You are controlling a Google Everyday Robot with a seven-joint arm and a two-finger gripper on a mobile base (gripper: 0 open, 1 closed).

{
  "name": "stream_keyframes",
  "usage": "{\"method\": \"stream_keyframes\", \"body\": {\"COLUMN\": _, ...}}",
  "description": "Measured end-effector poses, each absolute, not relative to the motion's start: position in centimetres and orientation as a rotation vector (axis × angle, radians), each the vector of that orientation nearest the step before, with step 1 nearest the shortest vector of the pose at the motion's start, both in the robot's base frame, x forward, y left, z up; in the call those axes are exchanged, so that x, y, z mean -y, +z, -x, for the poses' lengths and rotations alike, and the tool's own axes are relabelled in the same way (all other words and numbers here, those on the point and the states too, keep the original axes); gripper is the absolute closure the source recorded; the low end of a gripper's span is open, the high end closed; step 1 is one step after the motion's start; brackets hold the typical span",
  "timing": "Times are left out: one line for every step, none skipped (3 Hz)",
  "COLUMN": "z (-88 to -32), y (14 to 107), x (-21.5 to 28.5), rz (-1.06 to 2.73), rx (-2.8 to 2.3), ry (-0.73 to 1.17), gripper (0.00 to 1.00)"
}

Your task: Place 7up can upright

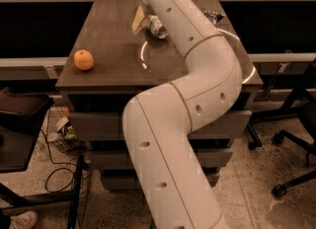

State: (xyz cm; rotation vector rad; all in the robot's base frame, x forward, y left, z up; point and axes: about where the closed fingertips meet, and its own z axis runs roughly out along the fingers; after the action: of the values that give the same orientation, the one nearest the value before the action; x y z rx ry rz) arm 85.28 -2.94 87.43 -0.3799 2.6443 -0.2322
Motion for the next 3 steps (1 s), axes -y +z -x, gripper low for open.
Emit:
{"method": "stream_keyframes", "body": {"z": -85.3, "y": 87.4, "x": 2.9, "rz": 0.38, "rx": -2.644, "ry": -0.232, "gripper": 0.0}}
{"method": "stream_keyframes", "body": {"z": -86.5, "y": 88.4, "x": 3.0, "rz": 0.38, "rx": -2.579, "ry": -0.17, "gripper": 0.0}}
{"method": "stream_keyframes", "body": {"z": -88.7, "y": 90.6, "x": 3.3, "rz": 0.323, "rx": -2.457, "ry": -0.052, "gripper": 0.0}}
